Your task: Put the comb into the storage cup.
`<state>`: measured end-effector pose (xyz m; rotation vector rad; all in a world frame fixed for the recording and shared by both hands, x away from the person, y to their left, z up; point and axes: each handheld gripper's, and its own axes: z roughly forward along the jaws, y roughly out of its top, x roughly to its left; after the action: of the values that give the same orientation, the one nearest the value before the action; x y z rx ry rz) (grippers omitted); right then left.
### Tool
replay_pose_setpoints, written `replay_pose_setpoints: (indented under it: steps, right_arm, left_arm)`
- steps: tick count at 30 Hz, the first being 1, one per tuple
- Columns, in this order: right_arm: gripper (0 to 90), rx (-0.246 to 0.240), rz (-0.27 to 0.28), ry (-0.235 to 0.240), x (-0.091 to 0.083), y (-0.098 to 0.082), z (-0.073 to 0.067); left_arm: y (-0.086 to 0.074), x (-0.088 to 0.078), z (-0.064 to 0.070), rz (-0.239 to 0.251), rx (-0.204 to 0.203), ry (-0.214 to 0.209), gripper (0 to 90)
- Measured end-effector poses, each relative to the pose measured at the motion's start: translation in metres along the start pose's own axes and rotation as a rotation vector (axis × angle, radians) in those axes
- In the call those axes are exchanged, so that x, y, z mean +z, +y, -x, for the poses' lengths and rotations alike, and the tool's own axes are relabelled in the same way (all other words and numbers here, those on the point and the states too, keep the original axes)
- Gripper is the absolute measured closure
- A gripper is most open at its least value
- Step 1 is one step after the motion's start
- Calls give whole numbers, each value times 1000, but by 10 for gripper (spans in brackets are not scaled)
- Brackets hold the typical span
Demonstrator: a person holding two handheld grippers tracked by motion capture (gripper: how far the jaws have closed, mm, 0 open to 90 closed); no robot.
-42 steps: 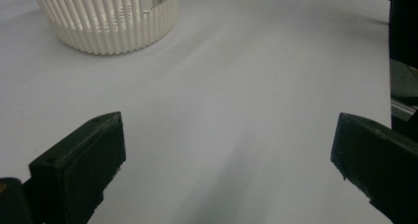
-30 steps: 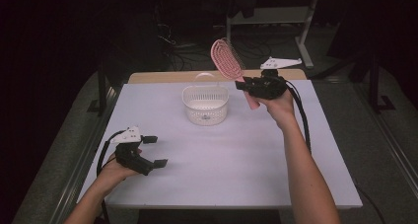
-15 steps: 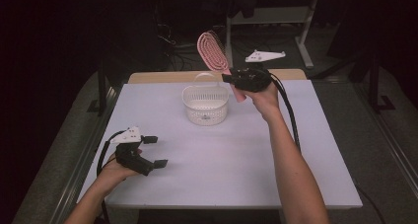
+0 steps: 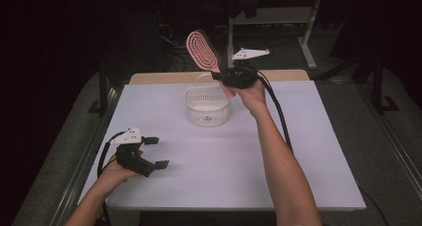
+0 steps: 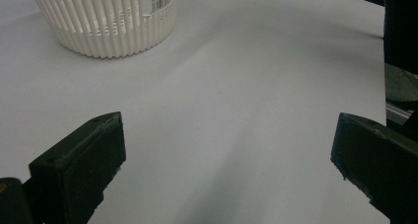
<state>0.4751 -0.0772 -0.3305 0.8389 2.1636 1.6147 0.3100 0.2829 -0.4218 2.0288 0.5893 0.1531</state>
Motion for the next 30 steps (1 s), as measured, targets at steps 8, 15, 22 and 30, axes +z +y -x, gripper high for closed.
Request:
replay_pose_setpoints:
  steps: [8, 15, 22, 30]
  right_arm:
    - [687, -10, -29, -5, 23, -4, -2]
    - [687, -51, -63, 9, 39, -8, -5]
    - [686, -67, -74, 27, 47, -14, -6]
    - [687, -86, -107, 48, 54, -19, -11]
  left_arm:
    - [0, -1, 0, 4, -2, 0, 1]
    - [0, -3, -1, 4, -1, 2, 1]
    - [0, -3, -1, 3, 1, 2, 0]
    - [0, -3, -1, 5, 2, 2, 1]
